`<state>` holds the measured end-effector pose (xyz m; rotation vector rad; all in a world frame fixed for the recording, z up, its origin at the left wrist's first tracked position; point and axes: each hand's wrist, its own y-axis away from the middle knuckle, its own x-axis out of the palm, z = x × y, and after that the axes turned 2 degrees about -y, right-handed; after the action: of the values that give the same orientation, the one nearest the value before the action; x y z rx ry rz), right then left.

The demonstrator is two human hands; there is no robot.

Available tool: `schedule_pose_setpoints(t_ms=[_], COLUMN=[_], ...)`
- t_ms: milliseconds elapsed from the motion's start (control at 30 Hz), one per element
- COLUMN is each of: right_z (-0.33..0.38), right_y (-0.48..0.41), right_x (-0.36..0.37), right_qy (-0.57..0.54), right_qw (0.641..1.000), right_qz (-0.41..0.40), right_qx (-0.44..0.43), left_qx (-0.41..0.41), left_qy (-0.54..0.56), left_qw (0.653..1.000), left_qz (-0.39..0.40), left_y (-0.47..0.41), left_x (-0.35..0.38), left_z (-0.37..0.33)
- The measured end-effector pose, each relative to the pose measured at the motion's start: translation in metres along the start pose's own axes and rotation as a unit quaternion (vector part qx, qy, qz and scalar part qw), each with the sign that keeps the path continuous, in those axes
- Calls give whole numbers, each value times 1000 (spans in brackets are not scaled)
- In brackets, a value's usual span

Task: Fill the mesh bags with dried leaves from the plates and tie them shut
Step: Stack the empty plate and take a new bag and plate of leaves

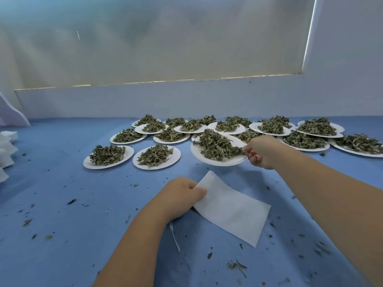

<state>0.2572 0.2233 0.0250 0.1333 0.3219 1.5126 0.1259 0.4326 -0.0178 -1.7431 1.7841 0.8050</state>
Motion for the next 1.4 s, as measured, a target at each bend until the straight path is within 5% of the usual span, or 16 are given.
schedule_pose_setpoints(t_ms=[333, 567, 933, 1267, 1400], right_z=[-25, -56, -86, -80, -58], right_y=[51, 90, 108, 108, 111], right_x=[-112, -179, -207, -212, -200], right_qy=[-16, 25, 137, 290, 318], right_qw=[998, 993, 980, 955, 942], right_qz=[66, 112, 141, 29, 63], right_qx=[12, 25, -6, -60, -93], left_qx=[-50, -20, 115, 150, 155], left_qy=[67, 18, 18, 19, 12], left_qw=[996, 998, 937, 954, 963], left_qz=[-22, -62, -329, -260, -221], left_y=[6, 9, -4, -16, -14], left_x=[2, 13, 34, 94, 100], left_z=[-4, -19, -108, -119, -116])
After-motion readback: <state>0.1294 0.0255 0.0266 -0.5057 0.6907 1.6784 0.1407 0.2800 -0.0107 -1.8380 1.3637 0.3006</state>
